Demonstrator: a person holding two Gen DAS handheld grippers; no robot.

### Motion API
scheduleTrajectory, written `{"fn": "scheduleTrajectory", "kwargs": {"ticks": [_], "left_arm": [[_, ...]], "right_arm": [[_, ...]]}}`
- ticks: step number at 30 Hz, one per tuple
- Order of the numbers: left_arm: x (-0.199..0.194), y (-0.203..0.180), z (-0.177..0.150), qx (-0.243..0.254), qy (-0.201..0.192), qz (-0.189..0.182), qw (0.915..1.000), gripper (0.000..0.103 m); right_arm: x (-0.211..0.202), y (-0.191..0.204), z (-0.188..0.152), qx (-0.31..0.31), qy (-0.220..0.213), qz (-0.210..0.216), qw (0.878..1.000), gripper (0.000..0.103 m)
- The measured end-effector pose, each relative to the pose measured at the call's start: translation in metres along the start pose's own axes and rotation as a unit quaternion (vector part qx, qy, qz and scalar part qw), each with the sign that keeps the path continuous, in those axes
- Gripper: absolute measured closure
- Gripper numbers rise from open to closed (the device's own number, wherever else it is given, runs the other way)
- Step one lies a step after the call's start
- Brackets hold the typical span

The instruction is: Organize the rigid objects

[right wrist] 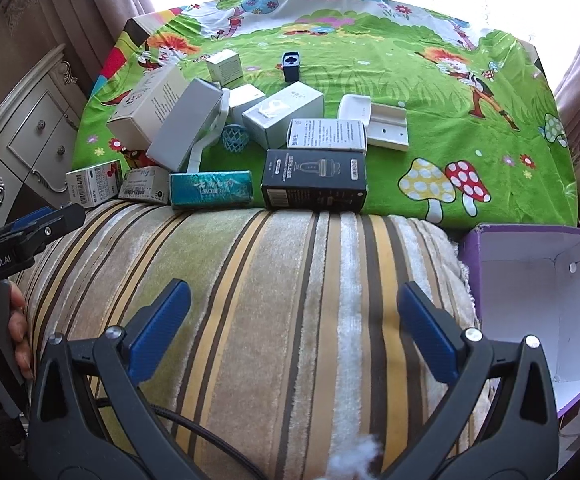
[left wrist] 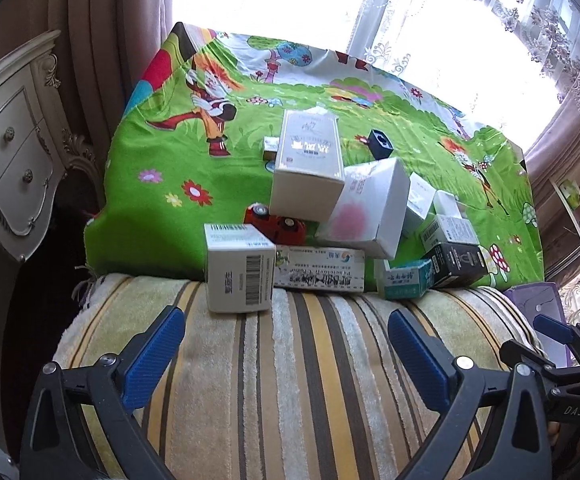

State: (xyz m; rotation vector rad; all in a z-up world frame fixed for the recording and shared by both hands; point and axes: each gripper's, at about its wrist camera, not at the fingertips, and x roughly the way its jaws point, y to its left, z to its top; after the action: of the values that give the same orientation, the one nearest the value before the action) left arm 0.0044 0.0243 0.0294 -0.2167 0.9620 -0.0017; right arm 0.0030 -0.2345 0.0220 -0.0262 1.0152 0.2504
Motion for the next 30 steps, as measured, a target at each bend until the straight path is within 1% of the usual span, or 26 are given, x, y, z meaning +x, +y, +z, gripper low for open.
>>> {"fn": "scheduleTrajectory", "kwargs": {"ticks": [3, 7, 10, 12, 17, 22, 24, 26, 28, 30], "left_arm": [[0.001, 0.0, 0.016, 0.003, -0.016, 0.002, 0.9999, 0.001], [0.009, -0.003, 0.035, 0.009, -0.025, 0.004, 0.9996, 0.001], [0.019, -0.004, 0.046, 0.01, -0.022, 0.002, 0.9997, 0.001], [0.024, -0.005, 0.052, 0.018, -0.021, 0.011, 0.9996, 0.001], [0.039, -0.011, 0.065, 0.039, -0.011, 0.021, 0.999, 0.001], [0.055, -0.009, 0.072, 0.036, 0.0, 0.021, 0.9991, 0.001], [0.06, -0.01, 0.075, 0.039, 0.003, 0.022, 0.999, 0.005], [0.065, -0.011, 0.076, 0.042, 0.006, 0.024, 0.9988, 0.006], [0.069, -0.01, 0.077, 0.038, 0.009, 0.023, 0.999, 0.014], [0.072, -0.01, 0.078, 0.036, 0.012, 0.02, 0.9991, 0.03]], "right_arm": [[0.002, -0.008, 0.011, 0.019, -0.003, 0.028, 0.999, 0.0], [0.01, -0.012, 0.026, 0.023, -0.006, 0.022, 0.999, 0.0], [0.018, -0.016, 0.036, 0.03, -0.003, 0.026, 0.999, 0.0], [0.025, -0.018, 0.042, 0.034, 0.002, 0.021, 0.999, 0.0], [0.044, -0.023, 0.054, 0.045, 0.024, 0.021, 0.998, 0.0], [0.048, -0.013, 0.066, 0.028, 0.016, 0.025, 0.999, 0.0], [0.053, -0.009, 0.068, 0.019, 0.02, 0.021, 0.999, 0.0], [0.056, -0.009, 0.068, 0.018, 0.022, 0.008, 1.0, 0.0], [0.059, -0.012, 0.068, 0.021, 0.029, 0.005, 0.999, 0.0], [0.064, -0.013, 0.069, 0.021, 0.036, -0.003, 0.999, 0.0]]}}
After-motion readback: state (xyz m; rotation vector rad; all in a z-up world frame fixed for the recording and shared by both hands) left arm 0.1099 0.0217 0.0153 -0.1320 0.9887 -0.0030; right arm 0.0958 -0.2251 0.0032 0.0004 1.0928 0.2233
